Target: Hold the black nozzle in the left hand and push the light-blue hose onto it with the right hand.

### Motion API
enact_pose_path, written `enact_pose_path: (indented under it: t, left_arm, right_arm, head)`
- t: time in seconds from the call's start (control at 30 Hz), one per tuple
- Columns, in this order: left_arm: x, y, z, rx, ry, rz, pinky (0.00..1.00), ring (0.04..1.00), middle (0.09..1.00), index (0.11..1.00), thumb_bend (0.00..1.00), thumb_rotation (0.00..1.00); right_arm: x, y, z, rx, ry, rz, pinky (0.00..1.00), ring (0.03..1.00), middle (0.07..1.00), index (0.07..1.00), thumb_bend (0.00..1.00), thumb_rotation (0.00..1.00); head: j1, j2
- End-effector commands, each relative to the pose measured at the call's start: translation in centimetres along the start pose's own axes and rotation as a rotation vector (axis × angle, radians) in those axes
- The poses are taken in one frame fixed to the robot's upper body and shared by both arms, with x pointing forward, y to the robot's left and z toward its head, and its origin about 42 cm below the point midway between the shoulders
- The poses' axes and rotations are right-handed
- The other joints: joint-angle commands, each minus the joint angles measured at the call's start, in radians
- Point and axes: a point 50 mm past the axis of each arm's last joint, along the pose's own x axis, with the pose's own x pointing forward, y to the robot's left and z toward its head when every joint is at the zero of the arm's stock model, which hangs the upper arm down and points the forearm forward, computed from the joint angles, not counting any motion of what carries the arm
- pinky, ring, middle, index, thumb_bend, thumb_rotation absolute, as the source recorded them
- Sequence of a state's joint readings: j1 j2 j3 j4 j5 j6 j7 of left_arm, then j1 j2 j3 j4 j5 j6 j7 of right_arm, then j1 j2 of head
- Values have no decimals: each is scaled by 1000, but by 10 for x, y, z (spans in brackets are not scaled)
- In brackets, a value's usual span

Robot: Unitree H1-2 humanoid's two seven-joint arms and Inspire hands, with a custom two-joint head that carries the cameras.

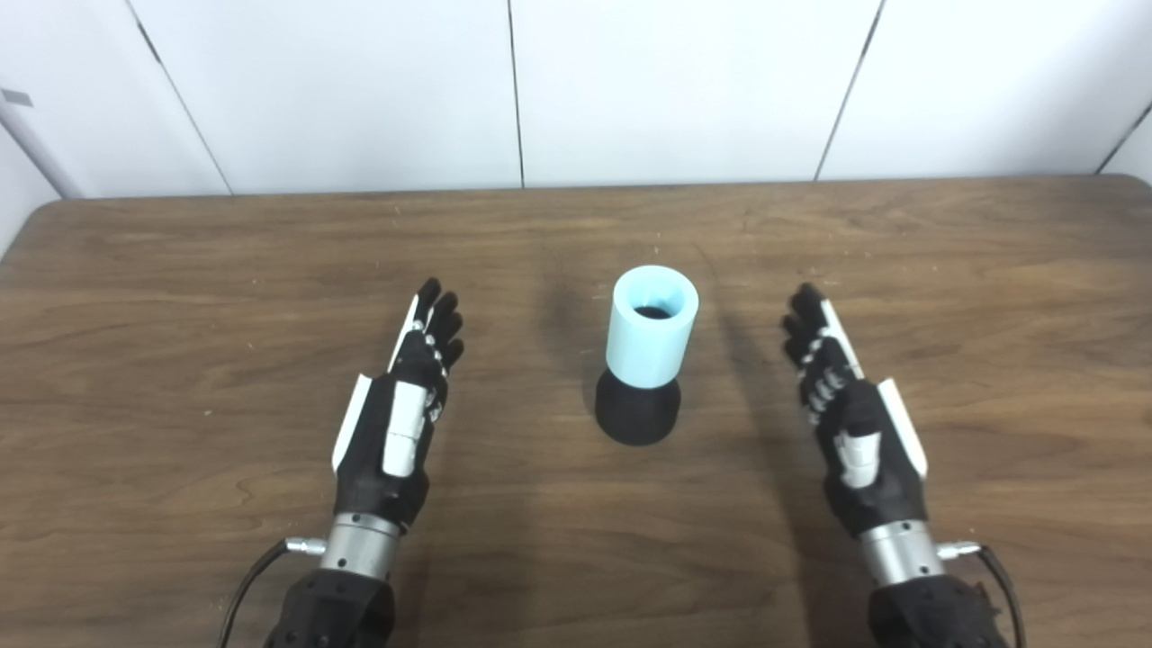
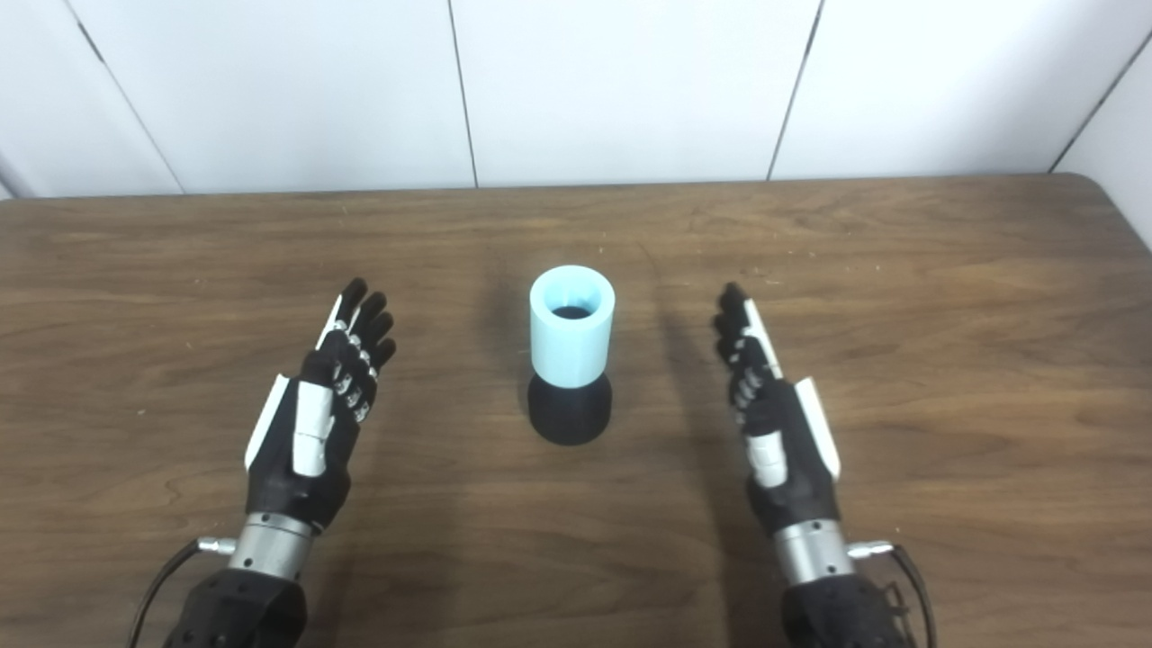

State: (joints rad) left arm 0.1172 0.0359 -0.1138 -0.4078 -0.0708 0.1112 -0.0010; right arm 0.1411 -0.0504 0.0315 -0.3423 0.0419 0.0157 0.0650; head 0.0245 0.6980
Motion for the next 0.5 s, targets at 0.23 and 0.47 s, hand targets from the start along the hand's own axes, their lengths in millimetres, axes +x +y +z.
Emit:
enact_pose_path:
  t: [0.23,0.47]
  left_arm:
    - [-10,-22,-1,-27,-6,110,1000,1000,1000,1000,861,1000]
    - [-11,-29,1,28,-38,142,1000,1000,1000,1000,807,1000]
  right_arm:
    - [1,-6,5,-22,-39,16,1000,1000,1000,1000,877,1000]
    - [1,-7,7,-32,-5,-25,1000,1000,1000,1000,840,1000]
  head:
    - [4,4]
    - [5,6]
